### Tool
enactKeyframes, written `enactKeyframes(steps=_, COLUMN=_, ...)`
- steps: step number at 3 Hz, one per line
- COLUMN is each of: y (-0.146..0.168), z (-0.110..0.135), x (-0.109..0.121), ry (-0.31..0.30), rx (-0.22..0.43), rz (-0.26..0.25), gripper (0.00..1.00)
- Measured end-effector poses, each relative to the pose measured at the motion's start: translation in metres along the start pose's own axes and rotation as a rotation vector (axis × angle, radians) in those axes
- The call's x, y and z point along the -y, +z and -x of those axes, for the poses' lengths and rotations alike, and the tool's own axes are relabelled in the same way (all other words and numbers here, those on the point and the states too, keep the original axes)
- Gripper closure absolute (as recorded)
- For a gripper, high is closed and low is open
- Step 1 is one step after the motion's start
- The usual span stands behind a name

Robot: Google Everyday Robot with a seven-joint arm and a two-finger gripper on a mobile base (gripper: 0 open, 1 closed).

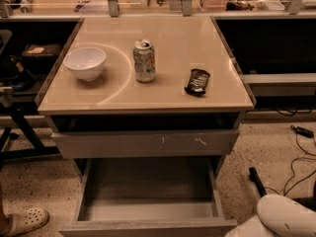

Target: Close middle drawer

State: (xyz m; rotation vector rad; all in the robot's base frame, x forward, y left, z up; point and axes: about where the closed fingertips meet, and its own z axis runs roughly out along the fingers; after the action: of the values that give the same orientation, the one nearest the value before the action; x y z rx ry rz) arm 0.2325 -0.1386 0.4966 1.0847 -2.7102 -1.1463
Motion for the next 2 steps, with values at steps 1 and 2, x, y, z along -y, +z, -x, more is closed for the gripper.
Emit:
enactKeyframes(steps=1, y=0.015, z=0.018, x=0.016, ry=0.033, rx=0.175, rz=-0.001, gripper=1.00)
enactKeyframes(steps=2, y=0.018, z=0.033, x=0.054, ry=0.081, rx=0.335, rz=-0.057, gripper=1.00)
